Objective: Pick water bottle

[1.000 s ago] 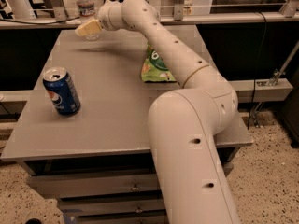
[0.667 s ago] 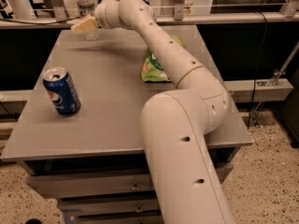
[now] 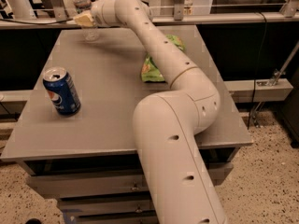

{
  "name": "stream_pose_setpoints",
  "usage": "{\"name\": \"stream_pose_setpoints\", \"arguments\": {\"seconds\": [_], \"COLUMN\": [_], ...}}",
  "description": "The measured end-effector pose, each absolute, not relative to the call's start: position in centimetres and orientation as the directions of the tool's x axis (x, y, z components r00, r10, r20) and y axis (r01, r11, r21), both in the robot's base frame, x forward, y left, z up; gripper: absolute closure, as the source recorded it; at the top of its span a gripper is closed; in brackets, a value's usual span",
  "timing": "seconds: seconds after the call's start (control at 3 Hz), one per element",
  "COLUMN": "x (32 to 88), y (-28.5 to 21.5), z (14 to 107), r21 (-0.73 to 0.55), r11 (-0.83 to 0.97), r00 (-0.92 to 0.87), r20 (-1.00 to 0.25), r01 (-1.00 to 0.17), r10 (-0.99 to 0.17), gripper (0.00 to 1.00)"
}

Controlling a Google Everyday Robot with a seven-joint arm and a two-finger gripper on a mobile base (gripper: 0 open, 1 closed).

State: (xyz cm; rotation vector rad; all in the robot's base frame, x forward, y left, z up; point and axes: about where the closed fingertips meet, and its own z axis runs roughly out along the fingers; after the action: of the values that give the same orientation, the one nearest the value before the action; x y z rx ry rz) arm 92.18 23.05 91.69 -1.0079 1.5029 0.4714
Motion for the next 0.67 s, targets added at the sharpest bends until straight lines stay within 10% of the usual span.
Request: {"name": "stream_pose_setpoints", "arguments": {"seconds": [0.67], "x": [90.7], "y": [20.9], "z": [93.3], "r21": [-0.217], "r11": [0.562], "r00": [0.064], "r20": [-0.958], "r01": [-0.798], "r10": [-0.279], "gripper": [0.88]}}
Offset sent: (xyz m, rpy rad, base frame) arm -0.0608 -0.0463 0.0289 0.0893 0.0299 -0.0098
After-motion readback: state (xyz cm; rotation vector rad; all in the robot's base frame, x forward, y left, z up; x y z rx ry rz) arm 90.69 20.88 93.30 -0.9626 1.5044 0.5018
